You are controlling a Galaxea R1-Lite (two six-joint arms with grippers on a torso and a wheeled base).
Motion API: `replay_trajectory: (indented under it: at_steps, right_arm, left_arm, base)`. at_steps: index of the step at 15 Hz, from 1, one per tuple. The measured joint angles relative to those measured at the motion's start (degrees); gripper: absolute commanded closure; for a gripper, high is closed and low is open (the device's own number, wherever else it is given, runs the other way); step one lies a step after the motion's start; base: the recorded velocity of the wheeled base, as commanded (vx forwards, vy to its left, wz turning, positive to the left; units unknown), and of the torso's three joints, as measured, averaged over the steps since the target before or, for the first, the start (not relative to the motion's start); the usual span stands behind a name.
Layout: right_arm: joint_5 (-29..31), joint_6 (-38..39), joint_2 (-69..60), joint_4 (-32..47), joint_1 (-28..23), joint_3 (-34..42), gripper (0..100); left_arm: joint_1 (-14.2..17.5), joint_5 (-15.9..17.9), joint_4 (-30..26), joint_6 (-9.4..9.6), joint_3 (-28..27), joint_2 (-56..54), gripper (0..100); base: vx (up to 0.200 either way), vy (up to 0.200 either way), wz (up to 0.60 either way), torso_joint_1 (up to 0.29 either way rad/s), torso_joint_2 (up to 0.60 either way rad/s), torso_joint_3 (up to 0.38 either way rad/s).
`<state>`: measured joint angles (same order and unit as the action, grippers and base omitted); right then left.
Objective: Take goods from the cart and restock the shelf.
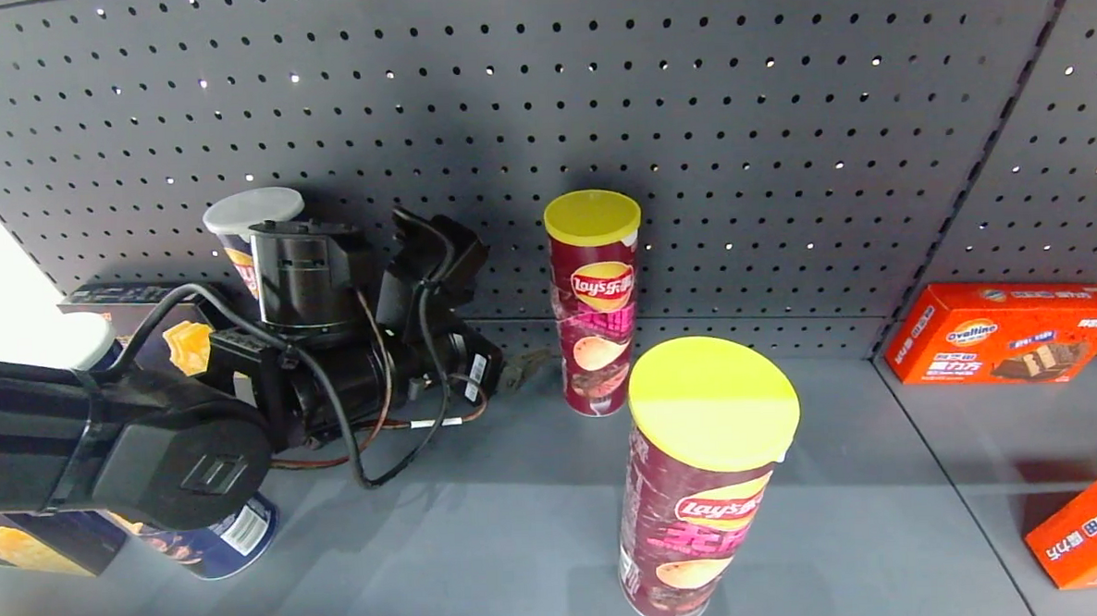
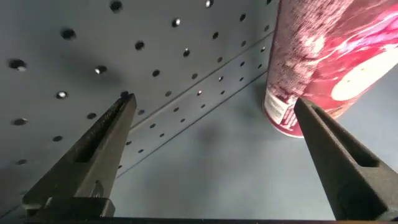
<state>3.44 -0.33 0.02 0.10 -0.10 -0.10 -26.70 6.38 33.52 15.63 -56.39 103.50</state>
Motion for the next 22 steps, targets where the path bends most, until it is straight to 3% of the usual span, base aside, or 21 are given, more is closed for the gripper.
replay_trajectory:
  at_steps: [7,16,22]
  right_arm:
    - [0.0,0.0,0.0,0.0,0.0,0.0,0]
    - [0.0,0.0,0.0,0.0,0.0,0.0,0]
    - [0.0,0.0,0.0,0.0,0.0,0.0,0]
  left_arm:
    - [-0.2,0.0,-0.4,-0.06,-3.7,3.6,0]
    - [-1.5,-0.2,0.0,0.07,-3.8,4.7,0]
    - [-3.8,-3.0,-1.8,-0.04,-2.2,-4.0,0]
  base:
    - [0.000,0.000,0.00,0.000,0.00,0.000]
    - [0.000,0.000,0.00,0.000,0.00,0.000]
    - [0.000,0.000,0.00,0.000,0.00,0.000]
